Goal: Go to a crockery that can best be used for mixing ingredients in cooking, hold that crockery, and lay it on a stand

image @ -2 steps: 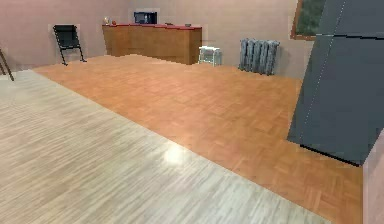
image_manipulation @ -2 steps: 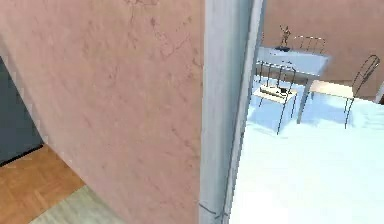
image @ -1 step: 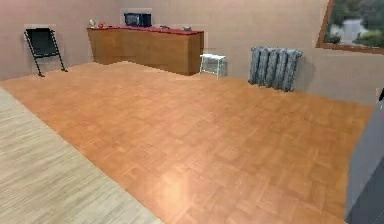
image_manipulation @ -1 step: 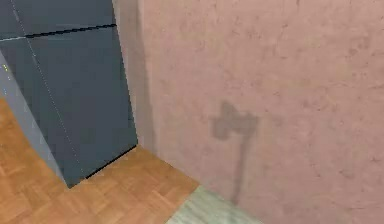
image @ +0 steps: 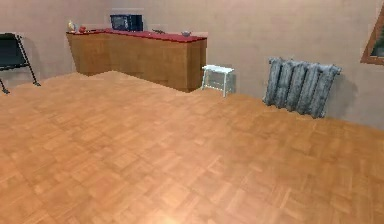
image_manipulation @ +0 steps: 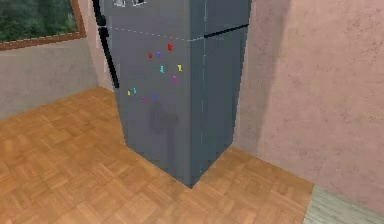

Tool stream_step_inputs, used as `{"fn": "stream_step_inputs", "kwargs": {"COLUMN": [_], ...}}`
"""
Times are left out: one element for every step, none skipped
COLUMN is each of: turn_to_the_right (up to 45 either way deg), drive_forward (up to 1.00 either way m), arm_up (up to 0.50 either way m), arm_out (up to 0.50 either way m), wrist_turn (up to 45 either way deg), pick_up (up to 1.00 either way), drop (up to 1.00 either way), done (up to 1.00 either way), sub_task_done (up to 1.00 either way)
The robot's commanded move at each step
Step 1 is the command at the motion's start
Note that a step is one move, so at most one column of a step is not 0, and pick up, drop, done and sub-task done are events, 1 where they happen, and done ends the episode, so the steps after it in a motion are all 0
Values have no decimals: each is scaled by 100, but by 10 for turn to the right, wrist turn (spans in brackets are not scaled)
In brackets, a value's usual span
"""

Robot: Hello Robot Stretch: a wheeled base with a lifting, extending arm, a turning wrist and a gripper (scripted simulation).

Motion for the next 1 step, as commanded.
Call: {"fn": "stream_step_inputs", "kwargs": {"turn_to_the_right": [30], "drive_forward": [0], "arm_up": [0], "arm_out": [0], "wrist_turn": [0], "pick_up": [0], "drop": [0], "done": [0], "sub_task_done": [0]}}
